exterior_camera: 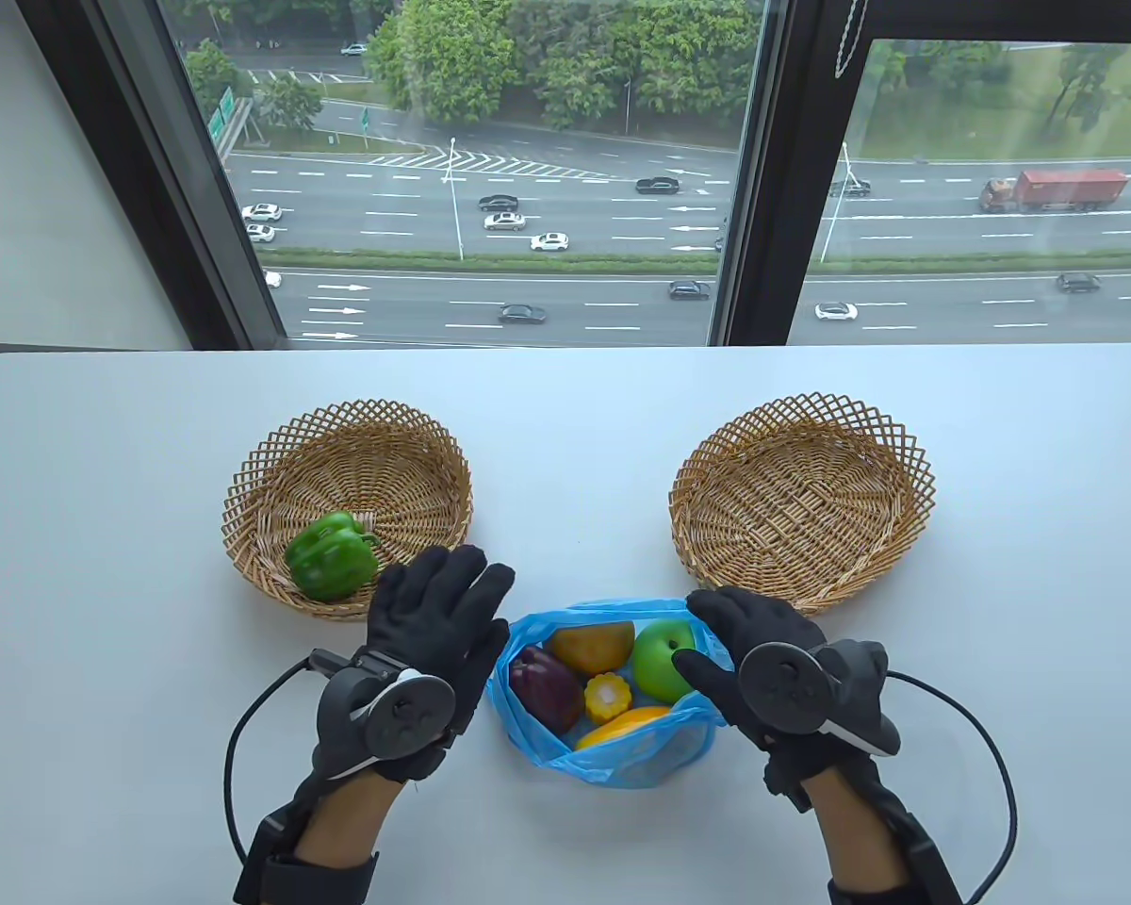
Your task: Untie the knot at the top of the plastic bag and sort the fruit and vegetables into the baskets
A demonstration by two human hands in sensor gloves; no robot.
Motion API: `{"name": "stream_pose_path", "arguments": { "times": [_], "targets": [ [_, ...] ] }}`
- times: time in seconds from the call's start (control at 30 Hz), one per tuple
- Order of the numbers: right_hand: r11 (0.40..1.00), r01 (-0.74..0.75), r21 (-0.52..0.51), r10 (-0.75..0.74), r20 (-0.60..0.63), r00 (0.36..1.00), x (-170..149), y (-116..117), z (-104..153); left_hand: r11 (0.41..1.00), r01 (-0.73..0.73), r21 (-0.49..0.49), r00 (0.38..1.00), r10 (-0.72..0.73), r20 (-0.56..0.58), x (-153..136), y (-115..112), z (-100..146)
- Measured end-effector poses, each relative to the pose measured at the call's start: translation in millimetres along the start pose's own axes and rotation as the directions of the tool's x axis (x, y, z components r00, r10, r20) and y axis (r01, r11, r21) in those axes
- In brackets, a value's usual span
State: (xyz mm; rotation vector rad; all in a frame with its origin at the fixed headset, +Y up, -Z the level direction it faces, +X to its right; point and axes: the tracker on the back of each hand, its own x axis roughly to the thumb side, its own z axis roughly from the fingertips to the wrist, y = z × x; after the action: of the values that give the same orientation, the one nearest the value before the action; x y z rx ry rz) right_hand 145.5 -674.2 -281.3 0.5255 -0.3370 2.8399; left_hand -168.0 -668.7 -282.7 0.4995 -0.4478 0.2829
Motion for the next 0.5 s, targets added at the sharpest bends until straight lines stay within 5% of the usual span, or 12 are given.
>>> {"name": "stream_pose_path", "arguments": {
  "times": [0.3, 0.5],
  "targets": [
    [0.965, -0.262, -0.029, 0.263, 0.137, 0.955, 72, 27, -5, 0.982, 0.031, -0.188, 0.998, -0.022, 0.051, 13, -21, -3],
    [0.932, -0.352, 0.083, 0.335, 0.170, 0.927, 85, 50, -14, 0.973, 0.030, -0.230, 0.998, -0.017, 0.059, 14, -23, -3]
  ]
}}
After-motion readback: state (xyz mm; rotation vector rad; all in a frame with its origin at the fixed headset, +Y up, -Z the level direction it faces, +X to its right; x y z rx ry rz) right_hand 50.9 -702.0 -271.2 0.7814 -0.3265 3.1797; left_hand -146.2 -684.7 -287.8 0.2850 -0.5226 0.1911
